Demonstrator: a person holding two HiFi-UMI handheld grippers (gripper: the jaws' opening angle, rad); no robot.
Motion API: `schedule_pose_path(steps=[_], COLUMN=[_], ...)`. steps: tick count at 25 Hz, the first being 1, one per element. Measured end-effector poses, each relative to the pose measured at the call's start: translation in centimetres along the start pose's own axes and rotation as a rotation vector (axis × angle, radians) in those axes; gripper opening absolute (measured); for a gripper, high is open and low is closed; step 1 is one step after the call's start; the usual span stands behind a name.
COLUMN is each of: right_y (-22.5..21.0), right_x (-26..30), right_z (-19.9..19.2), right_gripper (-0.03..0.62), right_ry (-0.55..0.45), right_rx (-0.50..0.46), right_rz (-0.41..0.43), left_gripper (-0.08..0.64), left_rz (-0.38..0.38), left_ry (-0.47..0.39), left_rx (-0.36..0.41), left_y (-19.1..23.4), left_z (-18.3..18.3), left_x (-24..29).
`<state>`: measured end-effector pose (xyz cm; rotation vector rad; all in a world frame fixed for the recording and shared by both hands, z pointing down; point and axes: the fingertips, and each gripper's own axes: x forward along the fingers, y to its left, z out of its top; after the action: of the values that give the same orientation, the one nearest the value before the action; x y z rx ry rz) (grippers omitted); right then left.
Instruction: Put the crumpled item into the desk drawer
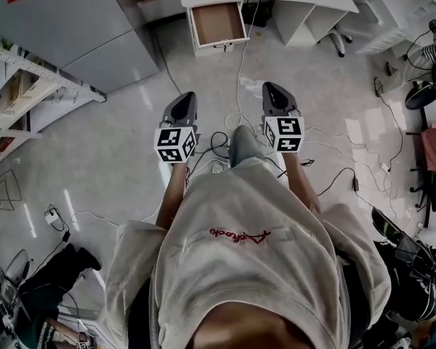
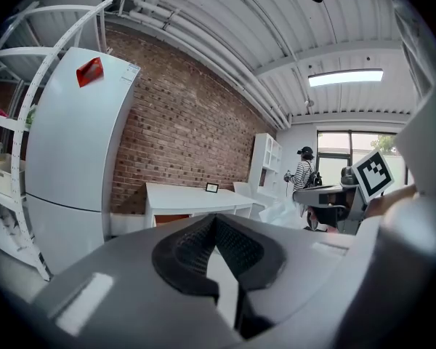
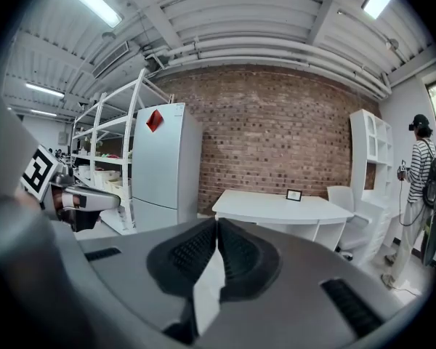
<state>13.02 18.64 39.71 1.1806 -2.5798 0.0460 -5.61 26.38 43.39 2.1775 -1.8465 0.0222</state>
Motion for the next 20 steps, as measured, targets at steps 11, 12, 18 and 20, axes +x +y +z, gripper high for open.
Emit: schedule_pose_path(steps=[11, 12, 18, 20], right_y=[-1.9, -2.2, -4.9, -6.1], right_x=[5.9, 6.8, 13.0, 15.3], right_z=[-0.4, -0.4, -0.1, 0.2], right_gripper=[0.015, 0.015, 0.015, 0.015], right_ry=[-0.005, -0.004, 0.001, 0.004], right_rx=[0.025, 0.029, 0.043, 0.045], right_rz=[0.024, 0.028, 0.053, 0.063], left_gripper=[0.009, 0.009, 0.009, 0.009], left_rz=[0.021, 0.025, 0.051, 0.057], left_ry=[0.006, 0.005, 0.007, 0.009], left_rx=[0.019, 0.021, 0.04, 0.042], left_y=[3.1, 3.5, 6.3, 7.0], left_z=[0.8, 1.0, 3.0, 3.5], left_x=[4.8, 5.5, 11.2, 13.5])
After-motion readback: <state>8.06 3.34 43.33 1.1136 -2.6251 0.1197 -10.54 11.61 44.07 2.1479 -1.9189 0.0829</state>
